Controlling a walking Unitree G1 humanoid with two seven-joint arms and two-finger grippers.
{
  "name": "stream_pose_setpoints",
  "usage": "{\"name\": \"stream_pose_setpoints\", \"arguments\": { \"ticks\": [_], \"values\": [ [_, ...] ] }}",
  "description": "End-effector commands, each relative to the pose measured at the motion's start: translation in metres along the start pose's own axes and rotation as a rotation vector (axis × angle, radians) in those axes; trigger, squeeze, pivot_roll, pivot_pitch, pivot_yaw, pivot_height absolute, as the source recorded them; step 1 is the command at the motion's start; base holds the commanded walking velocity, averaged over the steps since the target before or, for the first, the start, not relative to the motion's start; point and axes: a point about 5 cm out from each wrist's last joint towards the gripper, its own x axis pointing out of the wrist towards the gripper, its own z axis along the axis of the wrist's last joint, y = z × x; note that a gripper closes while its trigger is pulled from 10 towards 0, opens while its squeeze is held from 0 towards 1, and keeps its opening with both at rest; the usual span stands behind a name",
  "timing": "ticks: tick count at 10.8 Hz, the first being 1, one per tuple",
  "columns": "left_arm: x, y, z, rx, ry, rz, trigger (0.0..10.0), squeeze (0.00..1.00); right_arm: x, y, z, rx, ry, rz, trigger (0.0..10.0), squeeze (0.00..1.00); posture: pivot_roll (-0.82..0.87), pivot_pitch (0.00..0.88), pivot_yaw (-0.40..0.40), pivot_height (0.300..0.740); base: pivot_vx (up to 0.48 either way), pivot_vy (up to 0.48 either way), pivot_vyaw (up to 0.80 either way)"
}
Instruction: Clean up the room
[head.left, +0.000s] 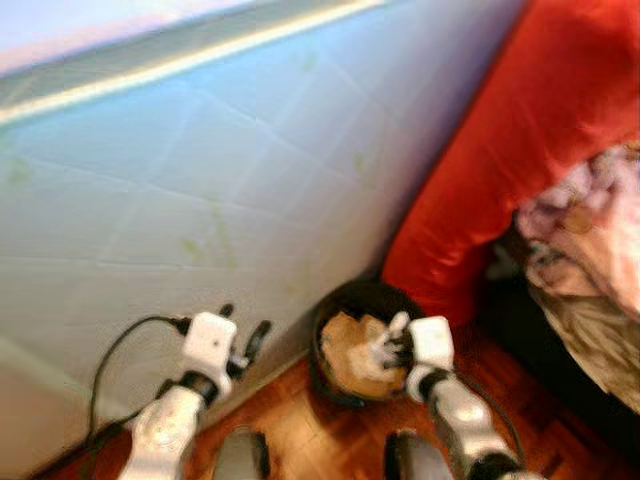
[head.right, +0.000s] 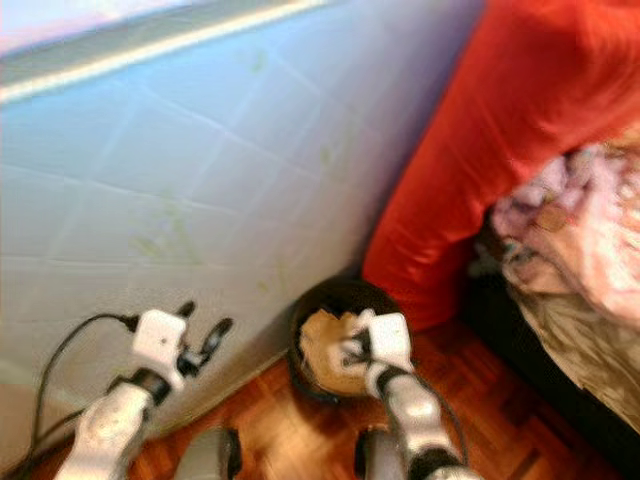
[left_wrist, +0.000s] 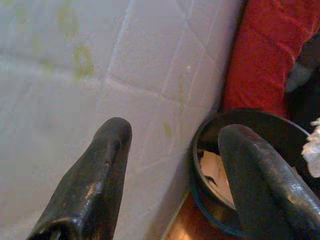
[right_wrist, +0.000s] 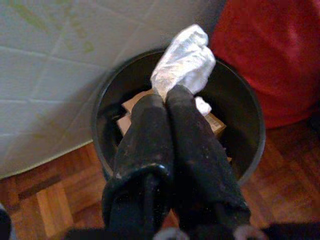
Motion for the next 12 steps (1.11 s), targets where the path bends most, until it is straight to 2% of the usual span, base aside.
{"name": "stream_pose_setpoints", "arguments": {
  "ticks": [1,3,6,9,12],
  "values": [
    [0.002,-0.006,0.002,-0.02,-0.009,-0.017,10.0,0.0,-0.004,-0.007,-0.009,-0.029,0.058,-0.005,10.0,0.0,0.08,0.147,-0.022,0.61,0.281,0.0,0.0],
    [0.002,-0.007,0.002,-0.021,-0.01,-0.021,10.0,0.0,-0.004,-0.004,-0.009,-0.022,0.042,0.015,10.0,0.0,0.08,0.147,-0.022,0.61,0.279,0.0,0.38],
    [0.0,-0.008,0.002,-0.02,-0.005,-0.021,10.0,0.0,-0.004,-0.004,-0.01,-0.003,0.052,0.004,10.0,0.0,0.08,0.156,-0.021,0.61,0.279,0.0,0.0],
    [-0.002,-0.011,0.004,-0.033,-0.015,-0.031,10.0,0.0,-0.004,0.006,-0.02,-0.046,0.153,0.067,10.0,0.0,0.1,0.185,-0.016,0.61,0.0,0.0,0.0],
    [-0.015,-0.014,0.01,-0.037,-0.011,-0.032,10.0,0.0,0.002,0.016,-0.018,-0.055,0.187,0.098,10.0,0.0,0.17,0.247,-0.007,0.61,0.0,0.0,0.0]
  ]
}}
